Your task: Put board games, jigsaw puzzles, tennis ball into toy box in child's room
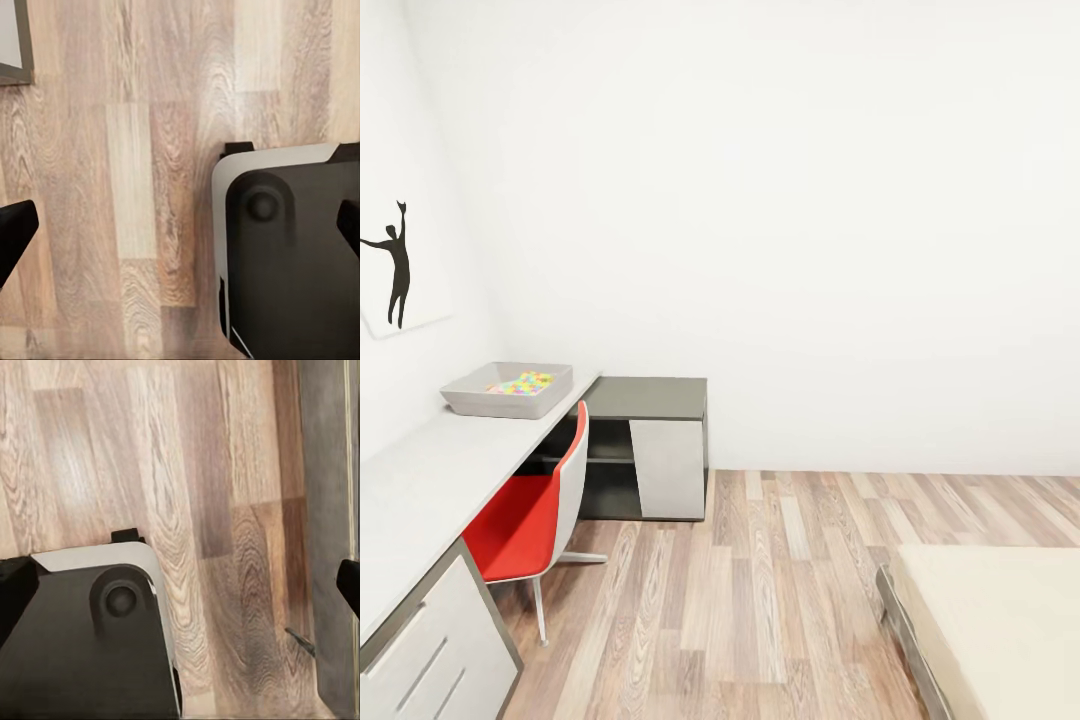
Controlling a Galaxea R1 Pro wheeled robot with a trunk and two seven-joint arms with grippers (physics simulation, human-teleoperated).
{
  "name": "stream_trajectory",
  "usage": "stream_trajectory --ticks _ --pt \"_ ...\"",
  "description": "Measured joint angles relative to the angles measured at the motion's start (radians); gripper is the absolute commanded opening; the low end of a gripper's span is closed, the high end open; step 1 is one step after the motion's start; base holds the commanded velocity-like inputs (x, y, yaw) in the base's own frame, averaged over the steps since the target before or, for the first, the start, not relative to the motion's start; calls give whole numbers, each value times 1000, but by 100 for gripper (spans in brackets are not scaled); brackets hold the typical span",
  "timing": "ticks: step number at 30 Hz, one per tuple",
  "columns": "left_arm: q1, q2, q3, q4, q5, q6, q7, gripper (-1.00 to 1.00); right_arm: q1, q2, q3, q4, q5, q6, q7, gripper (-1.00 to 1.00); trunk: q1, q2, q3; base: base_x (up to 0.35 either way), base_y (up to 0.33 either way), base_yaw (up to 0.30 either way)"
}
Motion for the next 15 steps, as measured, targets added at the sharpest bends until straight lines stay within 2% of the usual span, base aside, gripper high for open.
stream_trajectory --ticks 5,9,15 --pt "9 -3 3 8 1 1 1 100 24 1 2 3 -1 -7 -1 100 0 0 0 0 0 0" --pt "11 -10 9 23 2 14 3 100 81 10 2 4 -5 -13 -1 100 0 0 0 0 0 0" --pt "12 -26 11 33 3 38 5 100 105 6 1 4 -12 -14 -1 100 0 0 0 0 0 0"
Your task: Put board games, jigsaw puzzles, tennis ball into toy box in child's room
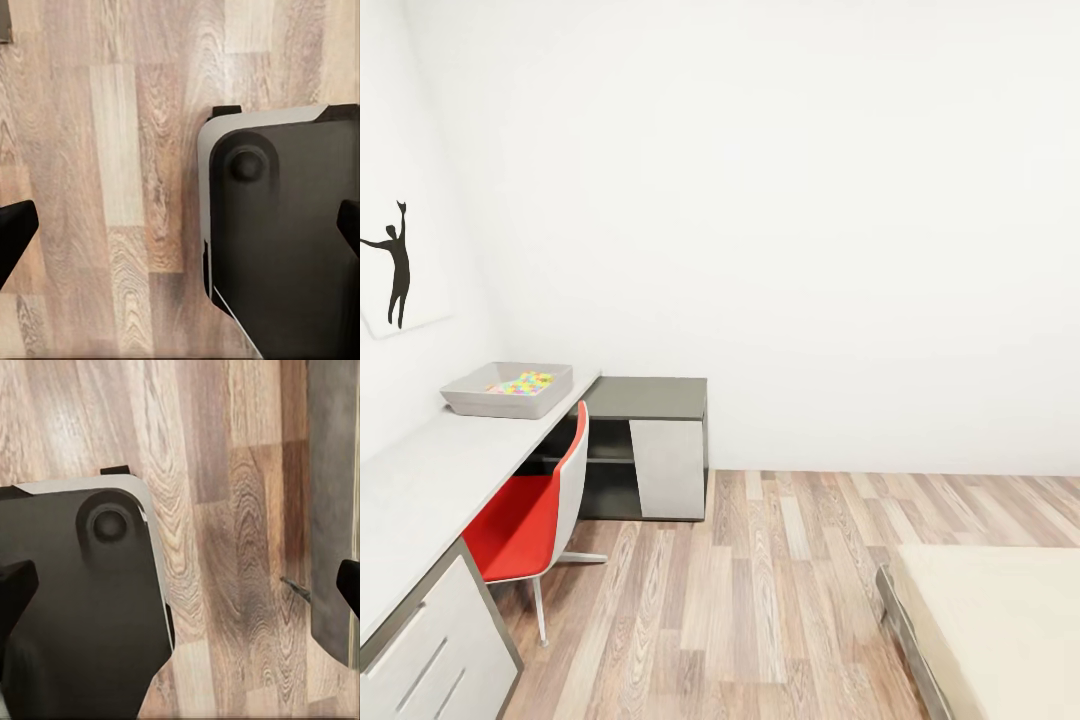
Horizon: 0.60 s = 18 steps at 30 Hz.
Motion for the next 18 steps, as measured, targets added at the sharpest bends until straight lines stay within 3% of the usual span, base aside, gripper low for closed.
stream_trajectory --ticks 5,9,18 --pt "1 -9 3 2 0 4 12 100 2 0 0 0 1 2 0 100 0 0 0 0 0 0" --pt "16 -34 3 2 -1 3 76 100 3 -5 -1 -1 4 4 -1 100 0 0 0 0 0 0" --pt "23 -43 2 -8 -6 -10 100 100 3 5 0 -1 7 1 0 100 0 0 0 0 0 0"
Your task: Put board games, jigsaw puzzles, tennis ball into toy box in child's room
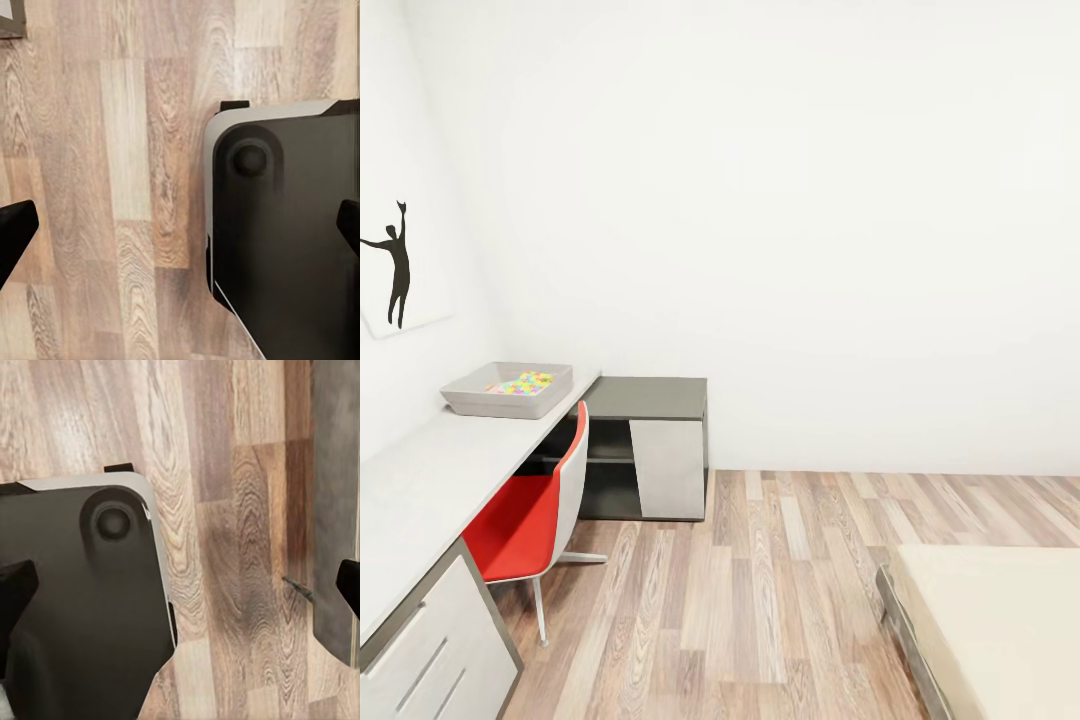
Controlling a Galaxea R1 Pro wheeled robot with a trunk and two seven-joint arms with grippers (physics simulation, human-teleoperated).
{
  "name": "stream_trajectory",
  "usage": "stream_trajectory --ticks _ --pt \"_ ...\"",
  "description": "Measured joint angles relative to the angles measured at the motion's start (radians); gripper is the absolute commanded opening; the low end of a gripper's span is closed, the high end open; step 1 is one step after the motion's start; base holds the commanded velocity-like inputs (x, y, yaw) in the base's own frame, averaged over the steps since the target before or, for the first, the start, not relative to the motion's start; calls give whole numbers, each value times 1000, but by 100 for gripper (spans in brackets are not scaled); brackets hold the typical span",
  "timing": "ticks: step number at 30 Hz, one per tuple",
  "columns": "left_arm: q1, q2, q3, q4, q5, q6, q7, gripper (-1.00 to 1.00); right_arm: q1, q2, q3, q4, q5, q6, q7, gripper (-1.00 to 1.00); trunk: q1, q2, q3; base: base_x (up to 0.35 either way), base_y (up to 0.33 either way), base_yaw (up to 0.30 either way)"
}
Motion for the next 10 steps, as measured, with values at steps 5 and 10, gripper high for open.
stream_trajectory --ticks 5,10 --pt "0 -4 -1 0 0 1 -2 100 0 -2 0 0 -2 0 0 100 0 0 0 0 0 0" --pt "0 3 -5 0 -2 0 -3 100 0 -10 0 0 -1 0 0 100 0 0 0 0 0 0"
